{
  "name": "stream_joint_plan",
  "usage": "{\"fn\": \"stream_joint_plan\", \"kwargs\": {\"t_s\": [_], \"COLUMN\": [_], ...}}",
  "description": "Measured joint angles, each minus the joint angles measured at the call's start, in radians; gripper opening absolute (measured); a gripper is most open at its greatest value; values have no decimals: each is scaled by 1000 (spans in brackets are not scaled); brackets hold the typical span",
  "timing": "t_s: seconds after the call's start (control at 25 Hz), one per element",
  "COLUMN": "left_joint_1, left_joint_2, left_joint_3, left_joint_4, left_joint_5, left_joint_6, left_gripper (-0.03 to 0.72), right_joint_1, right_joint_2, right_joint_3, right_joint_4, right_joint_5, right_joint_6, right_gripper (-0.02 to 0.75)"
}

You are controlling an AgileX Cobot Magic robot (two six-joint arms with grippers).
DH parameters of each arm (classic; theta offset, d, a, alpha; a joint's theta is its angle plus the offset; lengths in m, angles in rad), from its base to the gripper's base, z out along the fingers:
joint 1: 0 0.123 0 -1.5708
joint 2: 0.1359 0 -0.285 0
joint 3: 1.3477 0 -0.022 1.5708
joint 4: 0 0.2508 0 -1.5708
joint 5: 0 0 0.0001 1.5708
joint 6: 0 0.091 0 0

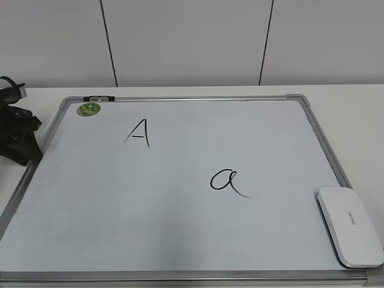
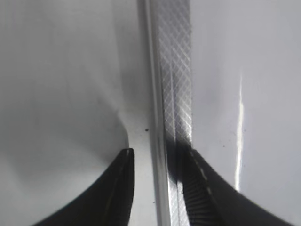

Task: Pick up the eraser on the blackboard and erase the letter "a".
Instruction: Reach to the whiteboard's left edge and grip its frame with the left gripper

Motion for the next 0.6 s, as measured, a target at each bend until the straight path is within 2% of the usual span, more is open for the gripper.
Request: {"fn": "stream_joint_plan", "kwargs": {"t_s": [0.28,0.48,0.6], "left_joint_1": [0,0,0], "left_joint_2": [2,5,5], "left_joint_3": [-2,-7,-7], "left_joint_4": [-5,-9,-15], "left_joint_5": [2,20,22], "left_joint_6": [0,0,0], "left_gripper": [174,64,38], "right_joint_1": [0,0,0], "right_joint_2": [0,0,0], "right_joint_3": [0,0,0], "right_joint_4": [0,0,0], "right_joint_5": [0,0,0], "right_joint_6": [0,0,0], "right_gripper": [587,587,587]}}
